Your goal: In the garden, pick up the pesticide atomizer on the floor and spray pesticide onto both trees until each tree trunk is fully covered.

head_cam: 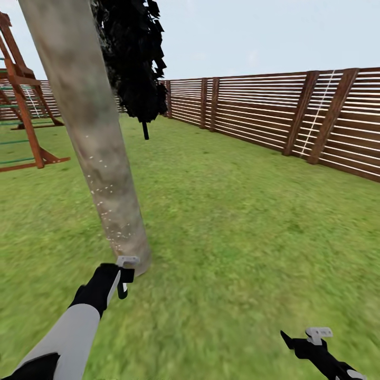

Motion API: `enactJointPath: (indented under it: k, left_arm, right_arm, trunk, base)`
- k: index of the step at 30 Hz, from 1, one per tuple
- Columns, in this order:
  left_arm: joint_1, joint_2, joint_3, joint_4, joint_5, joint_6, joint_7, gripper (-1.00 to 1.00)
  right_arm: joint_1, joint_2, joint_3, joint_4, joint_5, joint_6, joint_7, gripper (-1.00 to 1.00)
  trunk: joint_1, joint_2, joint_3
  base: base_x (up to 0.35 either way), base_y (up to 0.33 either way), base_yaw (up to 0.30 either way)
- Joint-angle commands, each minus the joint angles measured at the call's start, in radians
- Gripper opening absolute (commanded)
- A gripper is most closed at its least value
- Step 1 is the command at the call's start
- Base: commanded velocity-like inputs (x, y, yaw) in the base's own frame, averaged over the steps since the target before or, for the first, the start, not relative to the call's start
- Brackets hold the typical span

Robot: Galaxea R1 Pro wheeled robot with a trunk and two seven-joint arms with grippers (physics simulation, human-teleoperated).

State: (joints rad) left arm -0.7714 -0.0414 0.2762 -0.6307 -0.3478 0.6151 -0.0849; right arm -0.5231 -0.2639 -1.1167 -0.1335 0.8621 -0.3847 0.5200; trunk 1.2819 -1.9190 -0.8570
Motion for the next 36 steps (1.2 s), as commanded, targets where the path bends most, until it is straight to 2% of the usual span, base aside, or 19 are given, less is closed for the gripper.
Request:
enactJointPath:
  k: [1, 7, 11, 21, 28, 36]
  left_arm:
    - [0.0, 0.0, 0.0, 0.0, 0.0, 0.0, 0.0, -1.0]
    - [0.0, 0.001, 0.002, -0.001, 0.0, 0.0, 0.0, -1.0]
    - [0.0, 0.001, 0.026, -0.001, 0.0, -0.001, -0.001, -1.0]
    - [0.0, 0.002, 0.027, -0.001, 0.0, -0.002, -0.001, -1.0]
    - [0.0, 0.0, 0.027, -0.001, 0.0, -0.002, -0.001, -1.0]
    - [0.0, 0.0, 0.027, 0.0, 0.0, -0.002, -0.001, -1.0]
  right_arm:
    - [0.0, 0.0, 0.0, 0.0, 0.0, 0.0, 0.0, 1.0]
    - [0.0, 0.0, 0.0, 0.0, -0.001, 0.0, 0.0, 1.0]
    - [0.0, 0.0, 0.0, 0.0, -0.001, 0.0, 0.0, 1.0]
    - [0.0, 0.0, 0.0, 0.0, 0.0, 0.0, 0.0, 1.0]
    - [0.0, 0.0, 0.0, 0.0, -0.001, 0.0, 0.0, 1.0]
    - [0.0, 0.0, -0.001, 0.0, -0.002, 0.0, 0.0, 1.0]
  trunk:
    - [0.0, 0.0, 0.0]
    - [0.0, 0.0, 0.0]
    - [0.0, 0.0, 0.0]
    - [0.0, 0.0, 0.0]
    - [0.0, 0.0, 0.0]
    - [0.0, 0.0, 0.0]
  base:
    - [0.0, -0.312, 0.267]
    - [0.003, -0.312, 0.276]
    - [0.107, -0.313, 0.277]
    - [0.161, -0.289, 0.277]
    - [0.035, -0.087, 0.275]
    - [0.0, -0.262, 0.044]
